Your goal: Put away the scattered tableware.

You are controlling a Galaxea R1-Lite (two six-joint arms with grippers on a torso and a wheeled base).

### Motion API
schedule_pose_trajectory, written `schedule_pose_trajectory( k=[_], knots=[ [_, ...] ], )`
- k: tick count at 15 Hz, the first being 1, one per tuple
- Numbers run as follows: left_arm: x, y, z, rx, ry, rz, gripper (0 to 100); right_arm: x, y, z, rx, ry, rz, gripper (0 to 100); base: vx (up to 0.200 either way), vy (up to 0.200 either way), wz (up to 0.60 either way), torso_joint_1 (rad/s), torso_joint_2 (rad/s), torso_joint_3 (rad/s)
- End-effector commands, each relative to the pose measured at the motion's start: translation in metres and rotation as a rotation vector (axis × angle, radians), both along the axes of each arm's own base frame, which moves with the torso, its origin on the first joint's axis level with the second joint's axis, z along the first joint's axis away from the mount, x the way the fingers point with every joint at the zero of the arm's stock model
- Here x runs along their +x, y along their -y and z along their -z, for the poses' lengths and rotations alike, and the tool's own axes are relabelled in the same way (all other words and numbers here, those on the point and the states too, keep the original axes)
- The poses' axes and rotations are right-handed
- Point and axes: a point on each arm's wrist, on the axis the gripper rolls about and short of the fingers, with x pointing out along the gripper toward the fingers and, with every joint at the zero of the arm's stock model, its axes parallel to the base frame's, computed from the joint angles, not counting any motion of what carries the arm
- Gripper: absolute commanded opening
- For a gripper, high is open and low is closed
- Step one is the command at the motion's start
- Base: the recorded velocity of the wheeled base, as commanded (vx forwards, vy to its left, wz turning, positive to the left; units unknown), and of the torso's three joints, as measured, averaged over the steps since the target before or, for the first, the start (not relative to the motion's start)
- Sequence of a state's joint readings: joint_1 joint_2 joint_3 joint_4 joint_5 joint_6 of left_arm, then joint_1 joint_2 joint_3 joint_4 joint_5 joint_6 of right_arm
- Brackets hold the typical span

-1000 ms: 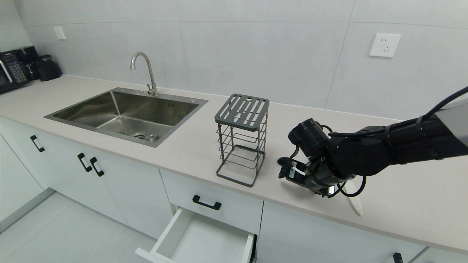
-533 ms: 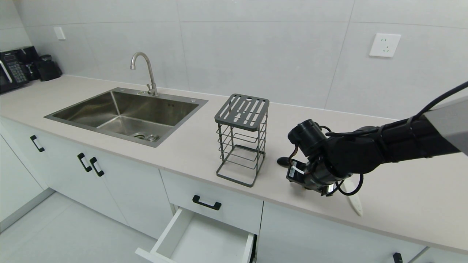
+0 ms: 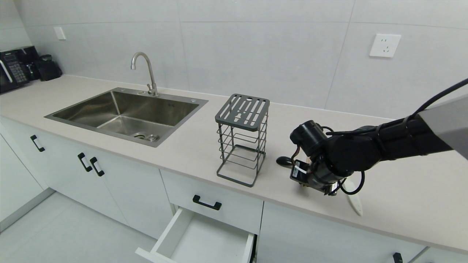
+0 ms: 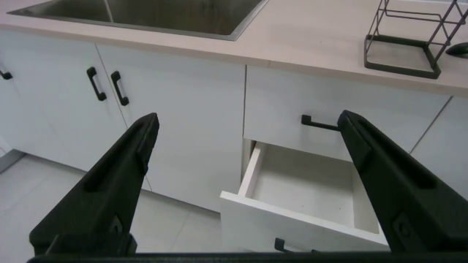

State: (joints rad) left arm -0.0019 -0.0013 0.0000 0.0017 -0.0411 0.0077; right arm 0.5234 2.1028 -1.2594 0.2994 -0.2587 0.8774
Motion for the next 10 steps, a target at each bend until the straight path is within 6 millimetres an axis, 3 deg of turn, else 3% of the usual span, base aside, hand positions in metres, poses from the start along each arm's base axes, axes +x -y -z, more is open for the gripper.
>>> schedule_pose_trajectory(
  k=[1, 3, 6, 10],
  knots=[
    [0.000, 0.000, 0.000, 0.000, -0.001, 0.000, 100, -0.006, 0.003, -0.025, 0.022, 0.068, 0.003, 0, 0.000, 0.000, 0.00, 0.000, 0.00, 0.000],
    [0.000, 0.000, 0.000, 0.000, -0.001, 0.000, 100, -0.019, 0.009, -0.056, 0.053, 0.148, 0.008, 0, 0.000, 0.000, 0.00, 0.000, 0.00, 0.000],
    [0.000, 0.000, 0.000, 0.000, -0.001, 0.000, 100, -0.044, 0.017, -0.084, 0.080, 0.212, -0.007, 0, 0.000, 0.000, 0.00, 0.000, 0.00, 0.000],
    [0.000, 0.000, 0.000, 0.000, -0.001, 0.000, 100, -0.113, 0.036, -0.125, 0.102, 0.338, -0.168, 0, 0.000, 0.000, 0.00, 0.000, 0.00, 0.000]
  ],
)
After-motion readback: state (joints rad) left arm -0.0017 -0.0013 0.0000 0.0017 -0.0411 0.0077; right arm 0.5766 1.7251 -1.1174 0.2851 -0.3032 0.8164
